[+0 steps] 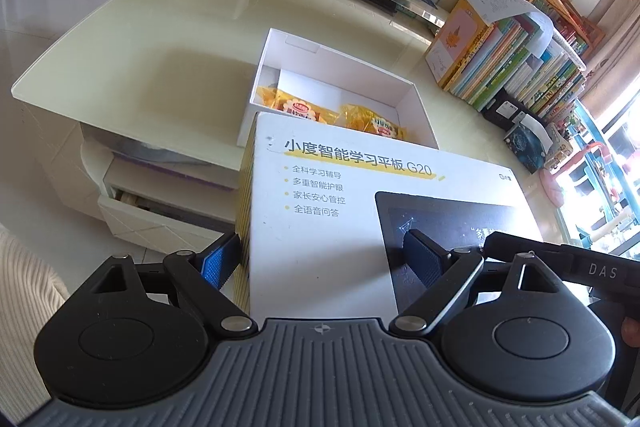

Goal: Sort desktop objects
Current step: 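Carry the tablet box with both tools over the open white box, then lower the tablet box with both tools onto the white box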

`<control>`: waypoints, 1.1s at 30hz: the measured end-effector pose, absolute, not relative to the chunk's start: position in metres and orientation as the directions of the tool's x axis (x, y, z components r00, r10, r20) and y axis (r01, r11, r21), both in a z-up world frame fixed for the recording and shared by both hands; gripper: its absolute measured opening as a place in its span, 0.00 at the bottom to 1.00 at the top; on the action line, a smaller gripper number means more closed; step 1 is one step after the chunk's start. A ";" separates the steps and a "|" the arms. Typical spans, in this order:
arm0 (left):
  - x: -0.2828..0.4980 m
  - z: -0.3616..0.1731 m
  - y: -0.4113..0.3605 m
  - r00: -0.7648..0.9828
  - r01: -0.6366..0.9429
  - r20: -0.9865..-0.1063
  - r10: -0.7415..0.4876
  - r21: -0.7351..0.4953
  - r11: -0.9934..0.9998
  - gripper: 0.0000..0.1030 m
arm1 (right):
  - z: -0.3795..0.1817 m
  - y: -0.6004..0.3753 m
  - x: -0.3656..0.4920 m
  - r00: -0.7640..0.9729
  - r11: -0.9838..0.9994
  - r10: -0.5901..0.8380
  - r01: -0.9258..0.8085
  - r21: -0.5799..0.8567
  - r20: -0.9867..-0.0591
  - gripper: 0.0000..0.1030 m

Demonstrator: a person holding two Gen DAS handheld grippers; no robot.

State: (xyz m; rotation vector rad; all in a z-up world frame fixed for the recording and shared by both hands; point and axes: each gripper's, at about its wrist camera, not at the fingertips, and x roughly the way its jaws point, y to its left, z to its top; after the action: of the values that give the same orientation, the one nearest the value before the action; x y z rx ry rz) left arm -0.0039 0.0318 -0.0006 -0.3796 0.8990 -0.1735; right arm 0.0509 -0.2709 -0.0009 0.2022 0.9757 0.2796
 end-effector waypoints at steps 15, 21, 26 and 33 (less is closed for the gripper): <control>-0.021 -0.019 0.020 0.580 0.027 -0.748 -0.321 -0.377 0.926 1.00 | -0.022 -0.286 0.019 0.516 0.948 0.305 -0.089 0.304 -0.800 0.99; -0.023 -0.029 0.015 0.557 0.037 -0.764 -0.327 -0.371 0.928 1.00 | -0.035 -0.291 0.013 0.506 0.948 0.299 -0.062 0.312 -0.809 0.99; -0.021 -0.032 0.012 0.543 0.054 -0.771 -0.332 -0.363 0.930 1.00 | -0.041 -0.297 0.012 0.501 0.946 0.296 -0.036 0.322 -0.813 0.99; -0.017 -0.030 0.013 0.551 0.064 -0.765 -0.332 -0.358 0.931 1.00 | -0.036 -0.299 0.014 0.507 0.946 0.291 -0.027 0.322 -0.811 0.99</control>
State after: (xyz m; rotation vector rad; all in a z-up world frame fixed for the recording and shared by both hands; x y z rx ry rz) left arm -0.0169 0.0125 -0.0300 -0.3050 0.9619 -0.2390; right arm 0.0144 -0.2989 -0.0359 0.2841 1.0249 0.1947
